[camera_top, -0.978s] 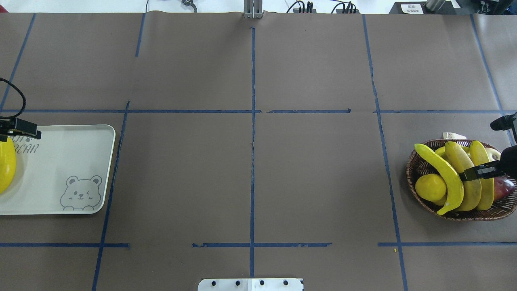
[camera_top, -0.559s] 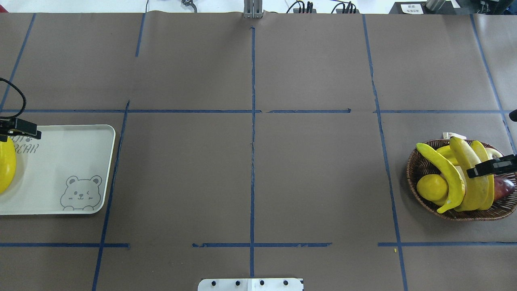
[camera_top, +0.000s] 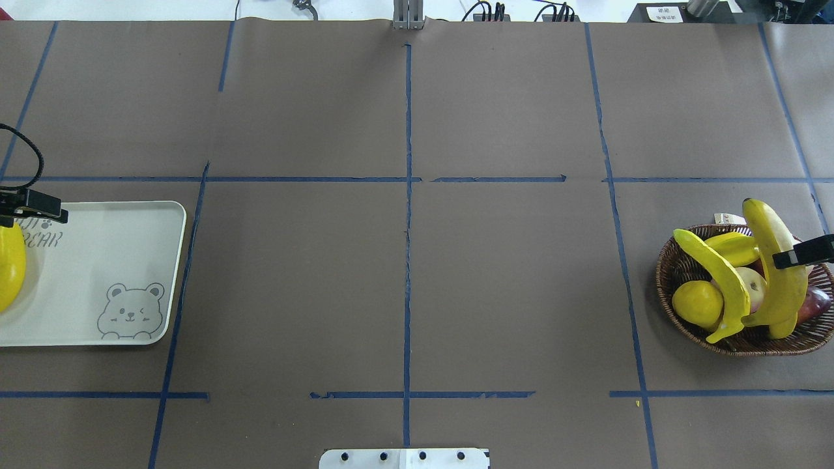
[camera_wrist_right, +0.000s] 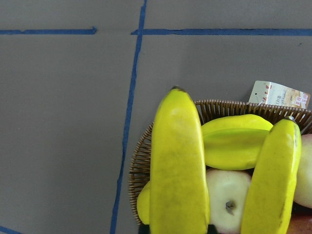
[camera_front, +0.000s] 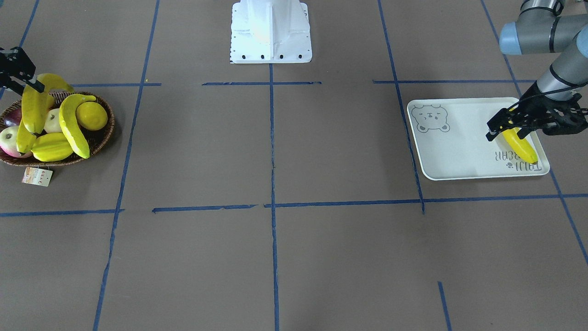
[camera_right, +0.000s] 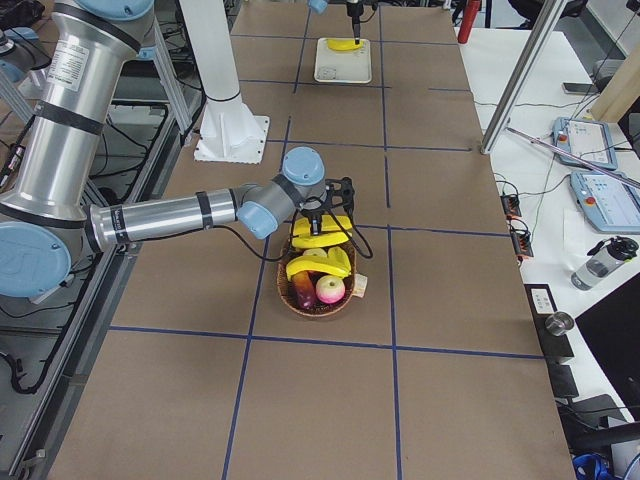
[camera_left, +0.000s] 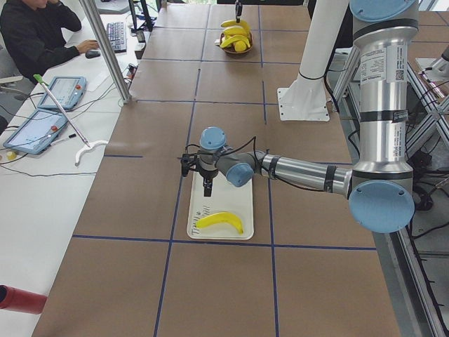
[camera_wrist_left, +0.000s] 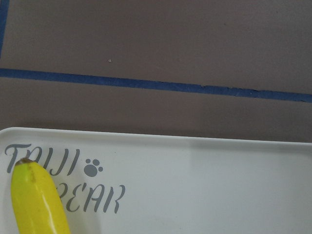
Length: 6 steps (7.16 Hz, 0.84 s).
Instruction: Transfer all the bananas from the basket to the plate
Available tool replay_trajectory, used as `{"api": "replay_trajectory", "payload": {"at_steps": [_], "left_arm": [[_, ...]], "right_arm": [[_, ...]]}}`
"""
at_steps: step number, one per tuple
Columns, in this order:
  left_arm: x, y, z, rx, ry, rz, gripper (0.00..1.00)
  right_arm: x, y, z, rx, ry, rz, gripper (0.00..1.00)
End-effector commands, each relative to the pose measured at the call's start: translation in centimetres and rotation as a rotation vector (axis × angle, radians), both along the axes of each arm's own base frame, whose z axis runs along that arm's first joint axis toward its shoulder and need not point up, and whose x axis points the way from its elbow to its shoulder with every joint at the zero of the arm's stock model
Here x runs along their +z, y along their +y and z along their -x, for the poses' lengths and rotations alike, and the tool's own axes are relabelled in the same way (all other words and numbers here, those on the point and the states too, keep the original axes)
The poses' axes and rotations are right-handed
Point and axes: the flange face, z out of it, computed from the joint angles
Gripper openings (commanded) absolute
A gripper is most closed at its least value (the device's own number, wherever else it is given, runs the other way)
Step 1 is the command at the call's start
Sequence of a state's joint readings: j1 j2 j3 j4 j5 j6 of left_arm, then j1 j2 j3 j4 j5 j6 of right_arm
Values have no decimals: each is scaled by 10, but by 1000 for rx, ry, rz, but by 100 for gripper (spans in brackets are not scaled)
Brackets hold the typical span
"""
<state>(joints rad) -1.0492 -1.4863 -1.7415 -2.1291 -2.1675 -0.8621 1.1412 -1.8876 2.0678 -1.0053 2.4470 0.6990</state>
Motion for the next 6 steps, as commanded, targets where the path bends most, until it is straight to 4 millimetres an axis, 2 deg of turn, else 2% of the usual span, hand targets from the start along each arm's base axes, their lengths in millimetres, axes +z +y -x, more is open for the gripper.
{"api": "replay_trajectory", "payload": {"at_steps": [1,2,3,4,5,6], "left_arm": [[0,-1,0,0,0,0,100],[-13,-3,-2,1,14,-22,100],[-39,-17,-10,-20,47,-37,100],[-79,-37,-31,-86,120,2,100],[-133,-53,-59,-115,211,26,100],[-181,-58,-97,-134,289,79,99]], "right_arm": [[-39,-15,3,-15,-70,-48,0],[-65,-31,20,-23,-90,-63,0],[-110,-52,54,-28,-120,-27,0],[-154,-58,104,-44,-150,12,0],[-184,-59,140,-12,-158,25,0],[-202,-53,166,3,-170,20,0]]}}
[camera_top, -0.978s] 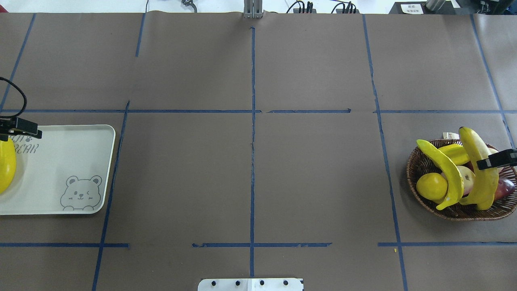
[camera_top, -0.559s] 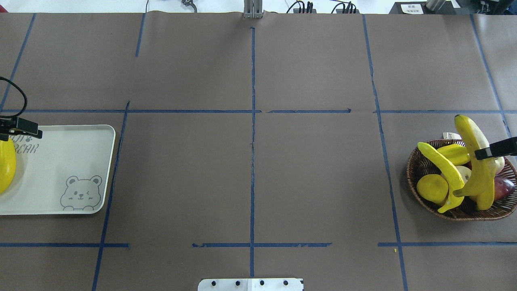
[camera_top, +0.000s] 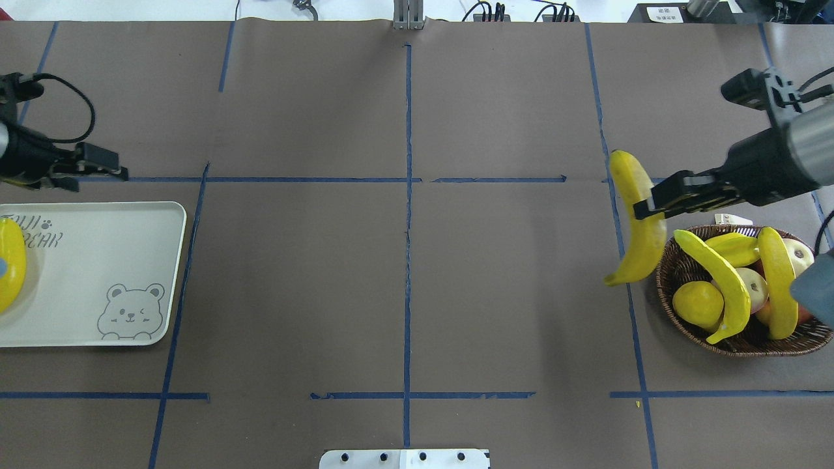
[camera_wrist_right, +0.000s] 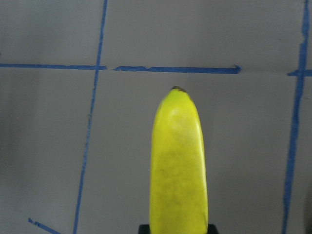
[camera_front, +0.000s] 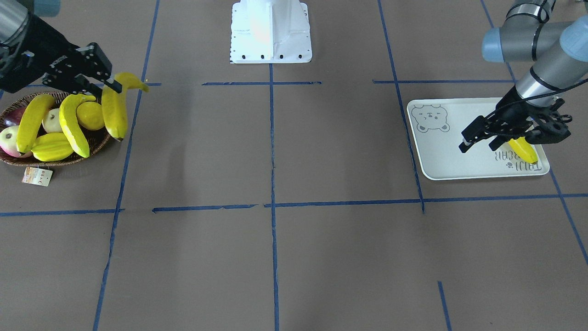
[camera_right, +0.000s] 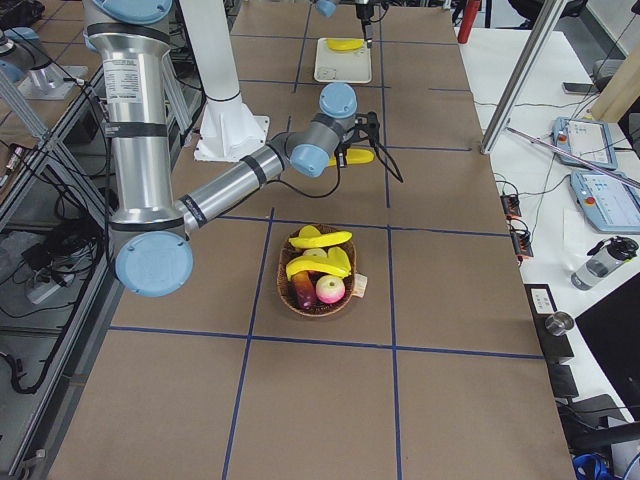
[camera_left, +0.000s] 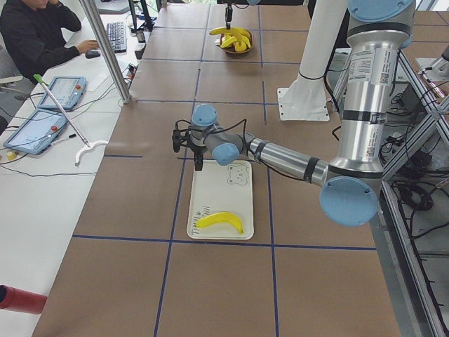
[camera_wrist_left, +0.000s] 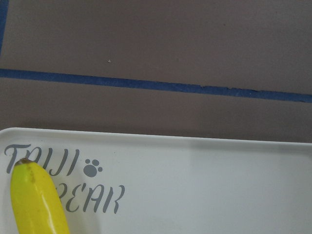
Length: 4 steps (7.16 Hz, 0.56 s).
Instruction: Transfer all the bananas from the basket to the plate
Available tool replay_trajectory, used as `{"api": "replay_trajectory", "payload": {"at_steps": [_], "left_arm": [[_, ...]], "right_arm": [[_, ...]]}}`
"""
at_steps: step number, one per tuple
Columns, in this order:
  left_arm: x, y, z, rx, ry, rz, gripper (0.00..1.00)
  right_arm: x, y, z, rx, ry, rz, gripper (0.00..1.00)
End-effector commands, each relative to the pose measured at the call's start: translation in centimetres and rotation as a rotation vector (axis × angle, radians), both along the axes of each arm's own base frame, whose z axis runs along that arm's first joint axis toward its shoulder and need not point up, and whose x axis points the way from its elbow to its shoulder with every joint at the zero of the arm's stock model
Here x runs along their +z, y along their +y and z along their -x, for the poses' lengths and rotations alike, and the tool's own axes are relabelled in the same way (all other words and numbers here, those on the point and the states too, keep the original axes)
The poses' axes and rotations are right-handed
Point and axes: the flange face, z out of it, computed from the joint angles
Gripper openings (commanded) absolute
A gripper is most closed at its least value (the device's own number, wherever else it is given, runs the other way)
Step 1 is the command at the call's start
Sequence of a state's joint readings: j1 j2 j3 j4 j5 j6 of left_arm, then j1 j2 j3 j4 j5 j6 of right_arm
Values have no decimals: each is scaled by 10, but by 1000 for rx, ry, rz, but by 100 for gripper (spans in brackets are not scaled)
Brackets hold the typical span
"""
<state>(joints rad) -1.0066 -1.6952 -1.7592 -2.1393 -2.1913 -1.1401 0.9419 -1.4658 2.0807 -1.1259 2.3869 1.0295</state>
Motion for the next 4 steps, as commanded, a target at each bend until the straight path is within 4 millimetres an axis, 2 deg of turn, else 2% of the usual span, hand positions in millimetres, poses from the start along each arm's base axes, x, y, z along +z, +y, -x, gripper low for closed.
{"api": "replay_trajectory", "payload": {"at_steps": [1,2,3,4], "left_arm": [[-104,-7,-69,-29,179,80,99],[-158,-7,-83,-44,294,77,99],[-197,-8,-86,-61,377,87,99],[-214,6,-97,-40,449,94,98]], "right_arm": [[-55,15,65,13,-53,40,0],[-86,21,92,20,-89,24,1],[-99,36,119,41,-98,16,1],[-117,50,137,37,-141,-3,1]]}}
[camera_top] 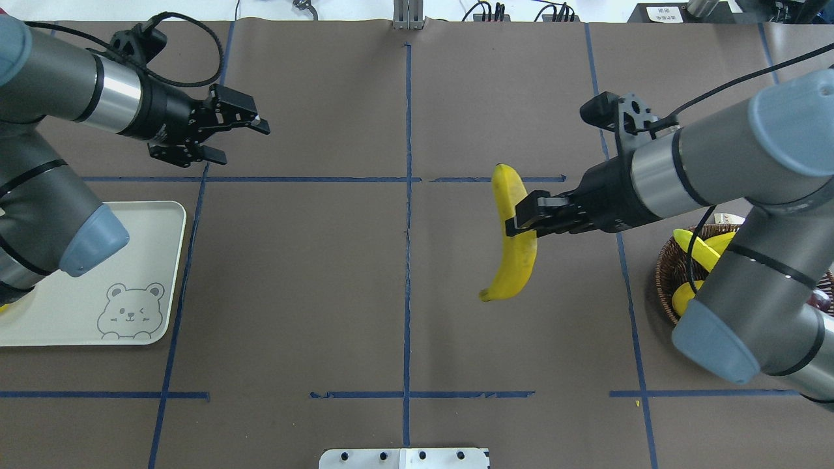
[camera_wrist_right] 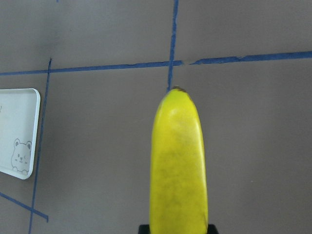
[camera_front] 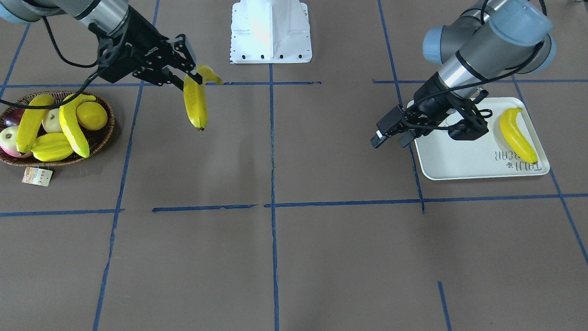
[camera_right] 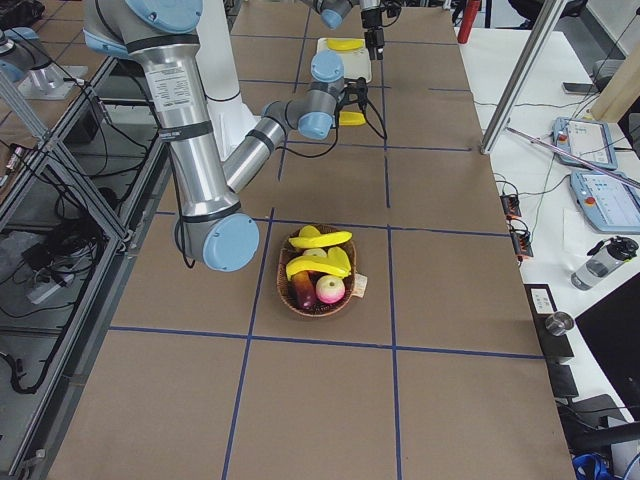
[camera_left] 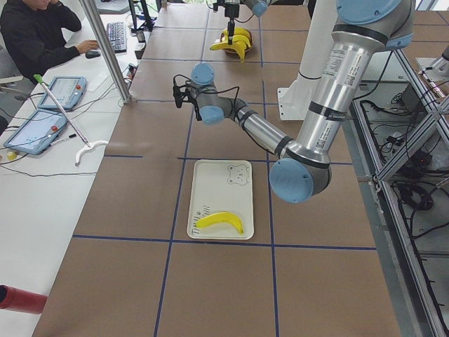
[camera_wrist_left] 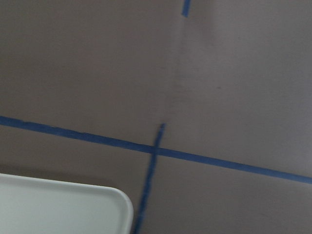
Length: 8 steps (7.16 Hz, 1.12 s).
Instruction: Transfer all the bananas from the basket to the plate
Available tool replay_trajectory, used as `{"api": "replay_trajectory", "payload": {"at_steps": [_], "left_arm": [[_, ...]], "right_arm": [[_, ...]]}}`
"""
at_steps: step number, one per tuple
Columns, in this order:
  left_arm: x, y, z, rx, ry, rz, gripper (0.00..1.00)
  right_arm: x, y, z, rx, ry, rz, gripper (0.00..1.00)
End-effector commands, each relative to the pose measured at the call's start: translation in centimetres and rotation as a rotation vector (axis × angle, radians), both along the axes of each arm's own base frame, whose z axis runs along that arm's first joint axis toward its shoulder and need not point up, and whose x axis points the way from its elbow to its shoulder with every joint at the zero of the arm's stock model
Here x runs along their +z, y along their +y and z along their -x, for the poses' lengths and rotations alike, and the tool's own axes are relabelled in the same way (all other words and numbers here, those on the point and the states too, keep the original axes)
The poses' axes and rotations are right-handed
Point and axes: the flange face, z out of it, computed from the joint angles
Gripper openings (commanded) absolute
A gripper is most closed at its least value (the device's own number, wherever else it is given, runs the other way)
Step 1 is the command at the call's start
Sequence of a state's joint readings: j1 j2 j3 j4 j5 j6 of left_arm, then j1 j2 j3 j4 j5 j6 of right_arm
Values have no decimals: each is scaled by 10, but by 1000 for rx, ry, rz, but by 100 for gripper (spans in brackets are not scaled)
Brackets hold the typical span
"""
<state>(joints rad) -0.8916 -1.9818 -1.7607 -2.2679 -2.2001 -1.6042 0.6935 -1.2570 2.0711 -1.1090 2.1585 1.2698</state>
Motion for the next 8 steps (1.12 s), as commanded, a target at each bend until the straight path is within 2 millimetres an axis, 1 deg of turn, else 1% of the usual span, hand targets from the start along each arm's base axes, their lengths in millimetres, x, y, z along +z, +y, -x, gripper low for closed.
{"api": "replay_trajectory", "payload": {"at_steps": [1,2,3,4,6,8], "left_arm": [[-50,30,-27,49,173,-20,98],[-74,42,-42,84,212,-52,98],[-86,57,-61,124,229,-63,98],[-97,59,-60,135,251,-90,98],[-120,89,-86,205,304,-126,98],[-122,98,-95,226,307,-118,97]], "right_arm": [[-40,30,37,2,-107,-51,1],[-48,36,42,-1,-137,-43,1],[-61,42,48,-10,-169,-55,1],[-64,47,55,9,-174,-61,1],[-66,49,54,15,-197,-64,1],[-68,49,53,15,-213,-70,1]]}}
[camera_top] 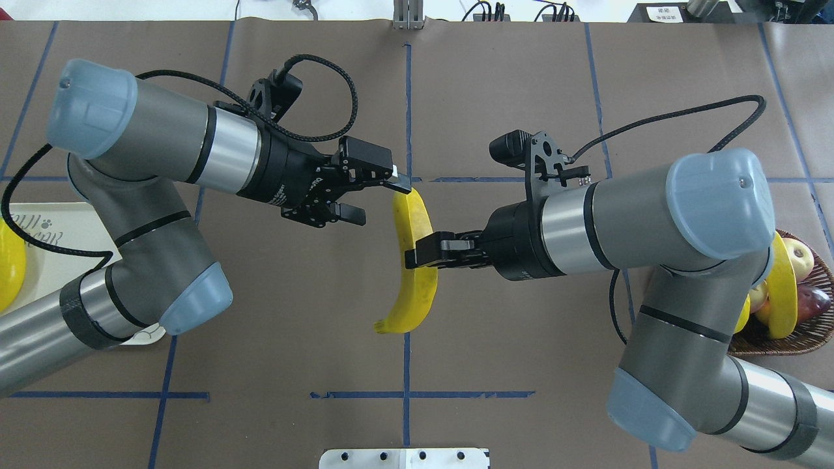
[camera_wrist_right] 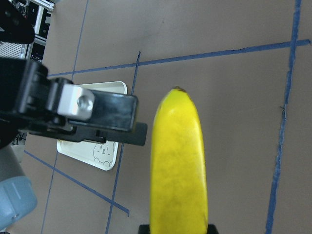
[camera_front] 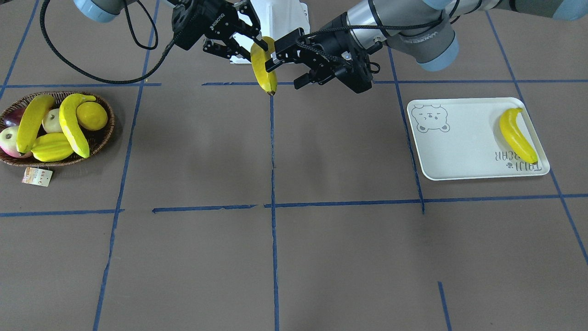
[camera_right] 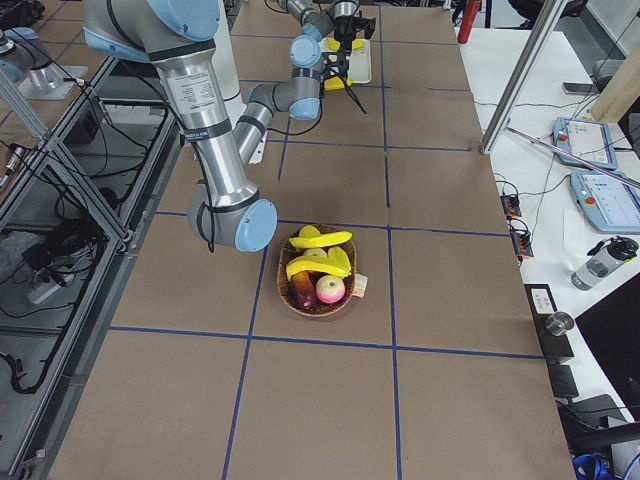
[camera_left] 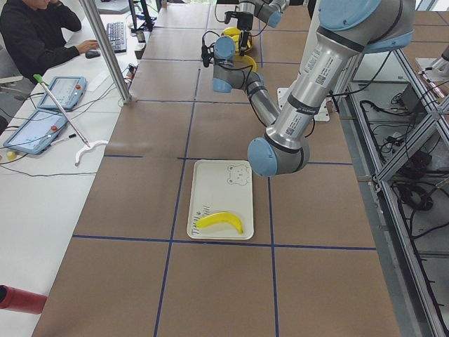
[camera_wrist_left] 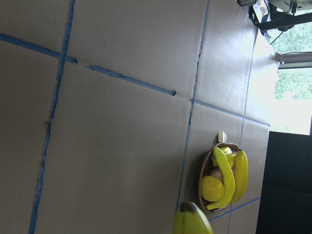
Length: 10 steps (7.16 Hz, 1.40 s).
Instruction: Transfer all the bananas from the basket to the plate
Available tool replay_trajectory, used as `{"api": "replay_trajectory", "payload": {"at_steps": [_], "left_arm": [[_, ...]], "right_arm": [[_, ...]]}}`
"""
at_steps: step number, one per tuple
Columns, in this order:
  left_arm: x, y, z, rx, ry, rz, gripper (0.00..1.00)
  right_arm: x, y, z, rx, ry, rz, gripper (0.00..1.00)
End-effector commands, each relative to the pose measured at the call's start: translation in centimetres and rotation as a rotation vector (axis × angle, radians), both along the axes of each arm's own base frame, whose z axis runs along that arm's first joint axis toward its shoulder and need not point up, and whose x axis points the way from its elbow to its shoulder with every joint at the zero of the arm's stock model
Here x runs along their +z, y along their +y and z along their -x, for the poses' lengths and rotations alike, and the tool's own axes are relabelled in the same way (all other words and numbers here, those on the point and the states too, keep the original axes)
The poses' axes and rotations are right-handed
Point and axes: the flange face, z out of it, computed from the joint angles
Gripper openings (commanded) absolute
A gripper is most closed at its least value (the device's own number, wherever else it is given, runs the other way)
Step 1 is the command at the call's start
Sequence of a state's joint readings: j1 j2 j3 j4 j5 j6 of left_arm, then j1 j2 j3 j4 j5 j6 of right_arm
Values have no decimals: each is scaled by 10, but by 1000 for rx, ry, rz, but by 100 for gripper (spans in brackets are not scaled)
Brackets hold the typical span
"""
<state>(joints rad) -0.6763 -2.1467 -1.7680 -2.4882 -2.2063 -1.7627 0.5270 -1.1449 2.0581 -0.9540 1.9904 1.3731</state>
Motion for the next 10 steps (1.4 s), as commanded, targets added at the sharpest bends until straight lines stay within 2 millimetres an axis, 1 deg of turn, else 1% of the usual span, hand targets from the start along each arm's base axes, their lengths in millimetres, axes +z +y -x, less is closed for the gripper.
{"api": "replay_trajectory", "payload": {"at_steps": [1,2,5,6,7,8,9,10], "left_arm": [[-3,14,-13,31,9,-6,96],[-9,15,-15,33,15,-11,95],[-11,23,-20,50,26,-19,93],[-10,24,-22,55,23,-18,59],[-10,26,-20,54,43,-37,10],[-7,26,-19,52,44,-42,0],[-6,26,-18,52,44,-44,0],[-5,26,-19,52,42,-42,0]], "right_arm": [[-1,1,0,0,-13,-2,1],[-1,1,-1,2,-13,-2,1],[-3,3,1,-4,-17,-5,2],[-3,4,0,-5,-18,-6,2],[-3,4,0,-4,-17,-4,4],[-3,3,1,-4,-17,-2,64],[-9,6,0,-7,-31,3,100],[-10,6,-1,-9,-34,12,100]]}}
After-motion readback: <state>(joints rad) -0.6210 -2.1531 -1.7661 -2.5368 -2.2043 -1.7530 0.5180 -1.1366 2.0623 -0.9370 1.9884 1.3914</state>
